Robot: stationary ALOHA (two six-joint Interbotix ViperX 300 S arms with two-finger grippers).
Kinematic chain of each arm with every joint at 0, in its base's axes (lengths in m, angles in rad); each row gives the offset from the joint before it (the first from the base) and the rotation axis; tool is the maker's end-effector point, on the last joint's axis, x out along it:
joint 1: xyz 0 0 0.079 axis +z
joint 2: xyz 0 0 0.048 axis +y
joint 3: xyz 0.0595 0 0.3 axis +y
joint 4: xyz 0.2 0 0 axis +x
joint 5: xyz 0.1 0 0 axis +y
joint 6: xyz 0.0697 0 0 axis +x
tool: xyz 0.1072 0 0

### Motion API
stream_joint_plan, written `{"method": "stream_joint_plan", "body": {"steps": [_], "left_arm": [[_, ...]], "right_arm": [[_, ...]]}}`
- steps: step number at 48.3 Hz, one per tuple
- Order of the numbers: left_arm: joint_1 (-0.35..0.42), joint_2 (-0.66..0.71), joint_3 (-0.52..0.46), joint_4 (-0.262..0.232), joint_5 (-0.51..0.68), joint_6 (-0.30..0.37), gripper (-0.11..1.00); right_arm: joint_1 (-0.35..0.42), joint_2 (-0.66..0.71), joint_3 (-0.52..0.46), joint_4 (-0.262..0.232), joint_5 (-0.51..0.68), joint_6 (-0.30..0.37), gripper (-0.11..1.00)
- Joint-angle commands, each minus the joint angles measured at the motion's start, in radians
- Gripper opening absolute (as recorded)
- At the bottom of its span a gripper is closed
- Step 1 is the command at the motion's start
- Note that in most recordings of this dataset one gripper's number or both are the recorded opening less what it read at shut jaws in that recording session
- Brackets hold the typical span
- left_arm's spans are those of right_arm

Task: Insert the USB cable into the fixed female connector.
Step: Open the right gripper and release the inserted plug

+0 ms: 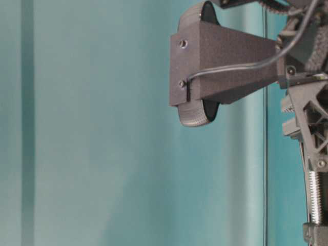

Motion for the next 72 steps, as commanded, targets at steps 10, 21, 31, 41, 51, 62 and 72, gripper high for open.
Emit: {"method": "stream_joint_plan", "body": {"steps": [10, 21, 31, 41, 51, 62, 72], "left_arm": [[-0.003, 0.015, -0.011, 0.003, -0.006, -0.005, 0.98], [-0.003, 0.015, -0.011, 0.003, -0.006, -0.006, 0.98], [-0.003, 0.015, -0.011, 0.003, -0.006, -0.006, 0.98], [-0.003, 0.015, -0.011, 0.003, -0.005, -0.006, 0.98], [-0.002, 0.015, -0.011, 0.003, -0.006, -0.006, 0.98], [-0.002, 0.015, -0.011, 0.003, -0.006, -0.006, 0.98], [0.003, 0.015, -0.011, 0.003, -0.003, -0.008, 0.98]], "right_arm": [[-0.181, -0.028, -0.008, -0.015, 0.005, 0.000, 0.21], [-0.181, -0.028, -0.005, -0.014, 0.011, -0.011, 0.21], [-0.176, -0.028, -0.006, -0.015, 0.012, -0.012, 0.21], [-0.176, -0.029, -0.011, -0.011, 0.012, -0.009, 0.25], [-0.176, -0.029, -0.015, -0.009, 0.012, -0.005, 0.50], [-0.173, -0.029, -0.015, -0.009, 0.014, -0.006, 0.50], [-0.150, -0.055, -0.012, -0.006, 0.012, -0.009, 0.50]]}}
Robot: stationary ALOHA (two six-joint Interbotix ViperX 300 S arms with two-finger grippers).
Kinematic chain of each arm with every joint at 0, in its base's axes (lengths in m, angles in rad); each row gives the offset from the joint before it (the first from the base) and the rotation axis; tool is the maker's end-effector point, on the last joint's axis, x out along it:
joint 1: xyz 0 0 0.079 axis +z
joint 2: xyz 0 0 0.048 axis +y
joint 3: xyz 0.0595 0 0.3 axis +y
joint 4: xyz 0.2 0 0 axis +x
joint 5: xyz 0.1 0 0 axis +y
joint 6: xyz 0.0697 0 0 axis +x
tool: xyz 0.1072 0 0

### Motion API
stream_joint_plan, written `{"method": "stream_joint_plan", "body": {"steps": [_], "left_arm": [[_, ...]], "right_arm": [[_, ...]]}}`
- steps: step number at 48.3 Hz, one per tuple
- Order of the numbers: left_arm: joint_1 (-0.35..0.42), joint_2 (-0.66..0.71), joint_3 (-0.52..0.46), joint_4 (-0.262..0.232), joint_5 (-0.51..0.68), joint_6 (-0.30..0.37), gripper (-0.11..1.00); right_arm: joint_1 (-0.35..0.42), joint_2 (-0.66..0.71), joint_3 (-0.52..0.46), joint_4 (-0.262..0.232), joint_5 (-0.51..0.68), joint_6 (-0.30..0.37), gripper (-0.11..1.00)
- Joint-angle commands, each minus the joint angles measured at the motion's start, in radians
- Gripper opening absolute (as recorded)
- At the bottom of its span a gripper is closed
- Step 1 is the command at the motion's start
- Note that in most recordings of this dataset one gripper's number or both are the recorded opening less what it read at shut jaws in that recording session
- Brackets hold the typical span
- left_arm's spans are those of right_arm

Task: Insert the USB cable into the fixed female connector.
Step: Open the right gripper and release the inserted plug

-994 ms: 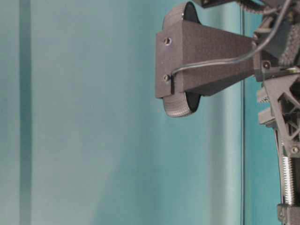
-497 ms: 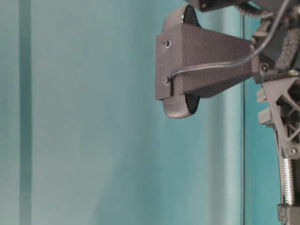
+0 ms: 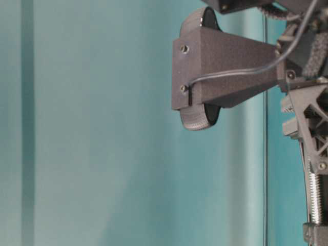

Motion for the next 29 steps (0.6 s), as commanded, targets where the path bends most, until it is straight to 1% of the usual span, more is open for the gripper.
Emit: {"method": "stream_joint_plan", "body": {"steps": [1, 6, 23, 29], "left_arm": [[0.005, 0.015, -0.011, 0.003, -0.002, -0.008, 0.98], [0.005, 0.015, -0.011, 0.003, -0.002, -0.008, 0.98], [0.006, 0.015, -0.011, 0.003, -0.002, -0.006, 0.98], [0.006, 0.015, -0.011, 0.003, -0.002, -0.006, 0.98]], "right_arm": [[-0.141, -0.057, -0.008, -0.008, 0.002, 0.000, 0.50], [-0.120, -0.067, -0.008, -0.003, 0.002, -0.002, 0.50], [-0.025, -0.080, -0.015, 0.051, 0.000, -0.003, 0.52], [0.005, -0.089, -0.009, 0.061, -0.003, -0.005, 0.53]]}}
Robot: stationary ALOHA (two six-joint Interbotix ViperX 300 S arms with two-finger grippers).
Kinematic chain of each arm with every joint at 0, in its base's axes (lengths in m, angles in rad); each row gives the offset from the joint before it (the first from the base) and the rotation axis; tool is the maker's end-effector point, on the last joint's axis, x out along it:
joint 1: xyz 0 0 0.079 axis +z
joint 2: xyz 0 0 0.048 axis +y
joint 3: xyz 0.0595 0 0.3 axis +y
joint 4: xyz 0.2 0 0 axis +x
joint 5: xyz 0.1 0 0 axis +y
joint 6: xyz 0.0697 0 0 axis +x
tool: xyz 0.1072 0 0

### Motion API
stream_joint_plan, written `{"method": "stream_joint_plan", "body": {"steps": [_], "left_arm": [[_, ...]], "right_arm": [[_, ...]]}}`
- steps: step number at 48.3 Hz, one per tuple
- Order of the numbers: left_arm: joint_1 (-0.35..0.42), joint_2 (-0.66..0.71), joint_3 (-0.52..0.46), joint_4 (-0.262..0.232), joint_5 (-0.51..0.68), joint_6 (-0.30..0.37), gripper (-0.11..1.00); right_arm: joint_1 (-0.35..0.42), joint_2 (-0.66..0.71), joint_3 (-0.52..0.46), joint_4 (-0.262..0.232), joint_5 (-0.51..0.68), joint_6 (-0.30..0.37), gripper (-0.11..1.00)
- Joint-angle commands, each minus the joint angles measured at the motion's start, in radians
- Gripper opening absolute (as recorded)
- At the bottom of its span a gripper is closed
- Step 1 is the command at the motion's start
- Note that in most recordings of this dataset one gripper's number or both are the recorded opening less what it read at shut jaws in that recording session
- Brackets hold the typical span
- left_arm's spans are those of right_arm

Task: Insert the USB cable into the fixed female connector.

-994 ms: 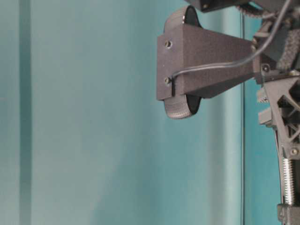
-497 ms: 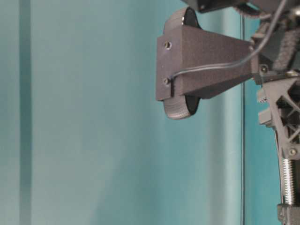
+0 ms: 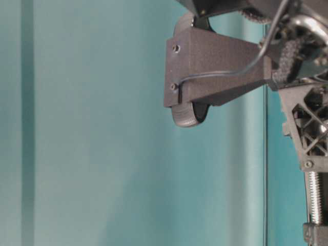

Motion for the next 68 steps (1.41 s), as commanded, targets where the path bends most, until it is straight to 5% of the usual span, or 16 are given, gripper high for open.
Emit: {"method": "stream_joint_plan", "body": {"steps": [1, 38, 54, 68], "left_arm": [[0.003, 0.015, -0.011, 0.005, -0.005, -0.006, 0.98], [0.003, 0.015, -0.012, 0.003, 0.000, -0.003, 0.98], [0.003, 0.015, -0.014, 0.003, 0.000, -0.005, 0.98], [0.003, 0.015, -0.012, 0.003, 0.000, -0.005, 0.98]], "right_arm": [[0.003, -0.064, -0.008, 0.006, -0.011, -0.003, 0.53], [0.086, -0.109, 0.014, 0.023, -0.014, -0.018, 0.54], [0.129, -0.193, 0.144, 0.020, 0.037, -0.015, 0.54], [0.127, -0.284, 0.285, -0.043, 0.158, -0.005, 0.54]]}}
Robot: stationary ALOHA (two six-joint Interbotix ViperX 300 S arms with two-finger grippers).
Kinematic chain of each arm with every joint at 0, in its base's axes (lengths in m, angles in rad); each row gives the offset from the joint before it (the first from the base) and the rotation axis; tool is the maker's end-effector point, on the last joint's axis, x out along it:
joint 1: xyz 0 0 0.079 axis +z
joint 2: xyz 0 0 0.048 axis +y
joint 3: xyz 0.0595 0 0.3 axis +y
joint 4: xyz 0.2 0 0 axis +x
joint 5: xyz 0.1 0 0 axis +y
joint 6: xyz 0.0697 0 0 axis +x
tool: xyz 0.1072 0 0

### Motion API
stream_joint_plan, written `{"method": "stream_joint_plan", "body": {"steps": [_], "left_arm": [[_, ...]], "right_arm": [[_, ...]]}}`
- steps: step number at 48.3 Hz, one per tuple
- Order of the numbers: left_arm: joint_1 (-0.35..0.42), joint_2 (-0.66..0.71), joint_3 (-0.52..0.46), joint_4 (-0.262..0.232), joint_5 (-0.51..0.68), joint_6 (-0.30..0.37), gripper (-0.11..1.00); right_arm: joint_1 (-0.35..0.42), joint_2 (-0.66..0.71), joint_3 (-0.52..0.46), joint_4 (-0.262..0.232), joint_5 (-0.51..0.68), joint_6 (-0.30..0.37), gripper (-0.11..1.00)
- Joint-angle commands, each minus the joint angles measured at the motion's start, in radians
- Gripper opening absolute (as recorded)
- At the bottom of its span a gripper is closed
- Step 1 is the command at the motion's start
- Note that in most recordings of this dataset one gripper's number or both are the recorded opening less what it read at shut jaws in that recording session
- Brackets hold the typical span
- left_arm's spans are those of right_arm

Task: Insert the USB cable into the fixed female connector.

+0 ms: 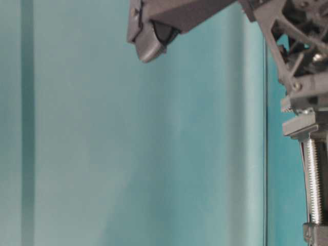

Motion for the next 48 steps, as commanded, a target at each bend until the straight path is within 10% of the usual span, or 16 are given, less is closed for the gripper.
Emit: {"method": "stream_joint_plan", "body": {"steps": [1, 18, 48], "left_arm": [[0.002, 0.015, -0.012, 0.005, -0.003, -0.006, 0.98], [0.002, 0.015, -0.012, 0.003, -0.003, -0.006, 0.98], [0.002, 0.015, -0.012, 0.003, -0.003, -0.006, 0.98]], "right_arm": [[0.000, -0.074, 0.034, -0.031, 0.025, 0.002, 0.54], [-0.011, -0.212, 0.222, -0.084, 0.121, 0.040, 0.54], [-0.091, -0.400, 0.482, -0.442, 0.468, 0.160, 0.54]]}}
